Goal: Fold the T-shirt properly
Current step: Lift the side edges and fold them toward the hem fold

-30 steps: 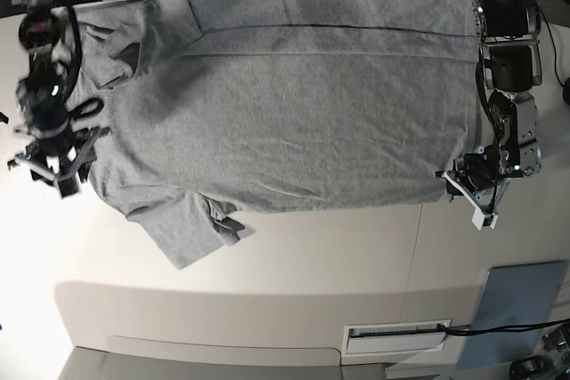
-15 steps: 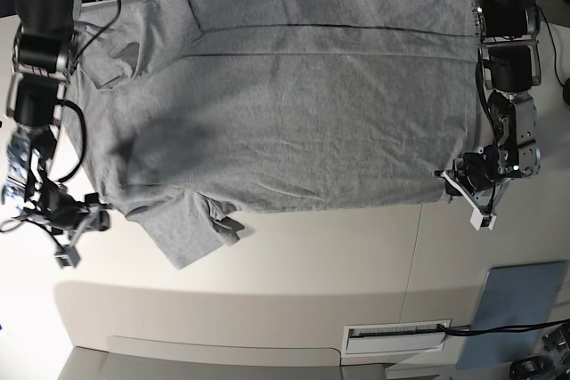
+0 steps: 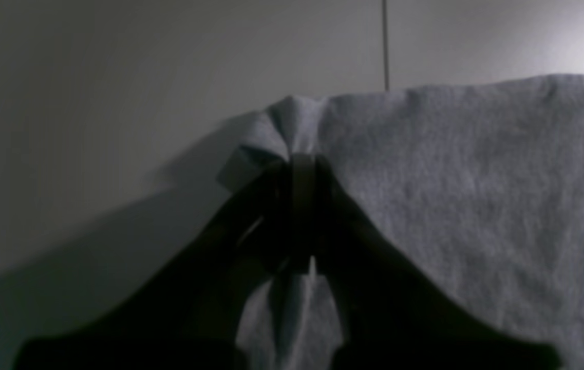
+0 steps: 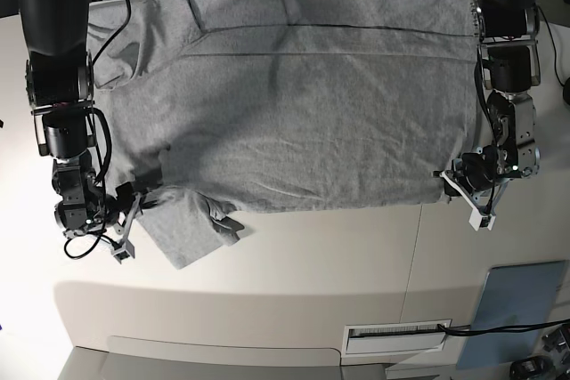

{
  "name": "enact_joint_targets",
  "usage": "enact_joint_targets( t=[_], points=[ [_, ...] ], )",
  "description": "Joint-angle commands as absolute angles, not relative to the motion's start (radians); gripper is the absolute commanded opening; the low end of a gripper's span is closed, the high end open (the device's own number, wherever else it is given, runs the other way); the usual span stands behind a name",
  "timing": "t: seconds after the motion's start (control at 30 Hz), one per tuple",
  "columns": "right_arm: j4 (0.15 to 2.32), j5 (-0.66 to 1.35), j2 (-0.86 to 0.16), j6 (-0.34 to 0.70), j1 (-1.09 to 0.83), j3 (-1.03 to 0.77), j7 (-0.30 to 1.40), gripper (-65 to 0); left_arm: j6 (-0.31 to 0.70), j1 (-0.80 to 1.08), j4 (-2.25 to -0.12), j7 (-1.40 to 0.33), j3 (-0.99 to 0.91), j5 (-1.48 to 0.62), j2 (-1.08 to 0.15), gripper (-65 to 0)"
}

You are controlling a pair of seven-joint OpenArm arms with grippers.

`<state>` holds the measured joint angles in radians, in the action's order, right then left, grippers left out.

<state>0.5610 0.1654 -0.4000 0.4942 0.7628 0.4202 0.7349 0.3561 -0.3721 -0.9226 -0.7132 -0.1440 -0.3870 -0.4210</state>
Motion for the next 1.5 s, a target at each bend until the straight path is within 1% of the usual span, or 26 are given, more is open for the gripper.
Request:
enact_joint_targets(
  t=[0.0,0.13,0.2,0.27,0.33,0.37,0.5,0.63,0.83,0.9,1.0,1.1,1.2,1.33,1.47],
  points=[
    [0.558,0.166,-0.413,0.489,0.797,0.42,0.733,-36.8,0.356,-0.382,-0.927,-0.74,-0.142,-0.377,-0.427,-65.0],
    [0.489,0.212,-0.413,0.495,0.795,0.419,0.731,-36.9,0.357,-0.382,-0.927,-0.74,-0.142,-0.378,-0.427,-65.0],
    [0.459,0.216,-0.413,0.503,0.792,0.419,0.729,-39.7,0.357,-0.382,-0.927,-0.74,-0.142,-0.378,-0.427,-65.0],
    [0.44,0.215,-0.413,0.503,0.792,0.419,0.727,-48.9,0.357,-0.382,-0.927,-0.74,-0.142,-0.378,-0.427,-65.0],
    [0.437,0.208,-0.413,0.5,0.793,0.419,0.725,-61.3,0.357,-0.382,-0.927,-0.739,-0.142,-0.378,-0.427,-65.0],
    [0.437,0.208,-0.413,0.498,0.793,0.419,0.72,-65.0,0.357,-0.382,-0.927,-0.734,-0.142,-0.378,-0.427,-65.0],
    [0.442,0.209,-0.416,0.472,0.798,0.419,0.673,-65.0,0.356,-0.382,-0.927,-0.715,-0.142,-0.378,-0.427,-65.0],
    [0.517,0.219,-0.434,0.471,0.796,0.417,0.69,-65.0,0.356,-0.382,-0.927,-0.714,-0.142,-0.377,-0.432,-65.0],
    [0.702,0.352,-0.511,0.469,0.775,0.417,0.785,-65.0,0.356,-0.382,-0.951,-0.707,-0.142,-0.377,-0.433,-65.0],
    [0.785,0.396,-0.548,0.445,0.749,0.417,0.809,-65.0,0.356,-0.379,-0.987,-0.71,-0.142,-0.378,-0.435,-65.0],
    [0.927,0.377,-0.593,0.419,0.691,0.417,0.852,-65.0,0.349,-0.376,-1.061,-0.74,-0.142,-0.378,-0.435,-65.0],
    [1.045,0.318,-0.621,0.369,0.621,0.412,0.862,-65.0,0.289,-0.343,-1.164,-0.765,-0.142,-0.379,-0.439,-65.0],
    [1.13,0.297,-0.627,0.34,0.537,0.344,0.865,-65.0,0.277,-0.284,-1.266,-0.78,-0.142,-0.397,-0.454,-65.0],
    [1.251,0.299,-0.626,0.34,0.401,0.177,0.881,-65.0,0.277,-0.184,-1.394,-0.779,-0.148,-0.433,-0.483,-65.0],
    [1.393,0.299,-0.626,0.342,0.252,0.024,0.921,-65.0,0.258,-0.099,-1.487,-0.79,-0.192,-0.467,-0.485,-65.0]
  ],
)
